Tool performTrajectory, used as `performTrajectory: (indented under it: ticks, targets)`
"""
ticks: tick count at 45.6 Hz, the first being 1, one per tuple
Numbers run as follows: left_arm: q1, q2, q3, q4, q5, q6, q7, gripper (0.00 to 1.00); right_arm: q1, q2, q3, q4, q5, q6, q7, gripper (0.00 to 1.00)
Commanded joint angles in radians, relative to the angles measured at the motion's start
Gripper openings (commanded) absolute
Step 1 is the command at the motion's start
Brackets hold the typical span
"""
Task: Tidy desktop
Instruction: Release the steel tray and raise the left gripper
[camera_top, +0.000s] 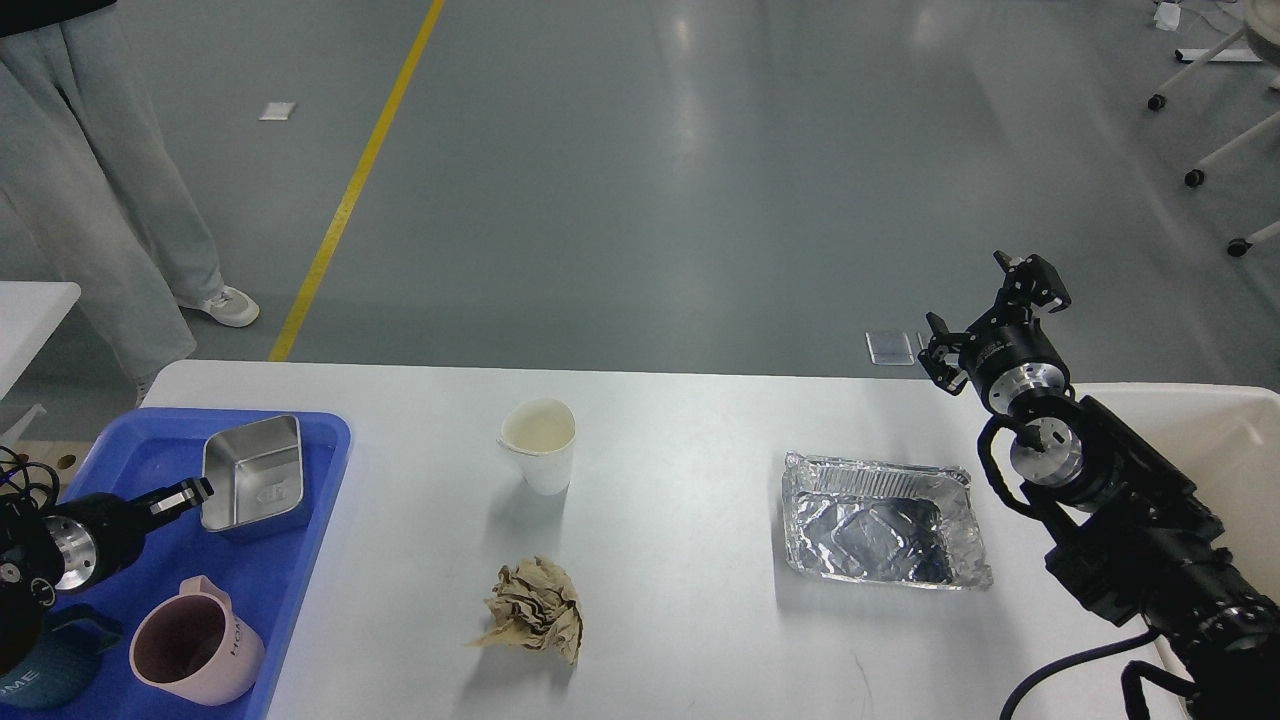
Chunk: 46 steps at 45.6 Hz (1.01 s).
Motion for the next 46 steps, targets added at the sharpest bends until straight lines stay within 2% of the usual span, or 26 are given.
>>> performTrajectory:
  ticks: [1,7,11,14,17,25,32,37,46]
  targets:
    - [0.000,0.001,-0.005,-0.001,0.000,0.001,-0.024,0.48,0.000,0.000,0.001,0.002,0.000,0.000,0.000,1.00]
    - [-0.003,0.013,-0.011,-0.004,-0.002,0.001,-0.056,0.63,0.000,0.000,0.001,0.002,0.000,0.000,0.000,1.00]
    - [-0.006,0.031,-0.014,-0.017,-0.032,0.003,-0.114,0.80,0.000,0.000,0.001,0.003,0.000,0.000,0.000,1.00]
    - [-0.008,0.062,-0.031,-0.024,-0.065,0.001,-0.148,0.87,0.002,0.000,0.001,0.003,0.000,0.000,0.000,1.00]
    - [-0.012,0.094,-0.058,-0.072,-0.083,0.001,-0.160,0.92,0.003,0.000,0.001,0.005,0.000,-0.002,0.000,1.00]
    - [-0.023,0.240,-0.193,-0.338,-0.085,0.001,-0.157,0.95,0.003,0.000,0.001,0.003,0.000,-0.002,0.000,1.00]
    - [-0.025,0.259,-0.417,-0.521,-0.086,0.001,-0.130,0.95,0.002,0.006,0.001,0.005,0.000,-0.002,0.000,1.00]
    - [-0.047,0.222,-0.566,-0.549,-0.091,-0.005,-0.067,0.95,0.002,0.006,0.001,0.008,0.000,-0.002,0.000,1.00]
    - [-0.196,0.094,-0.623,-0.509,-0.265,-0.018,-0.071,0.95,0.012,0.000,0.002,0.008,0.000,-0.002,0.000,1.00]
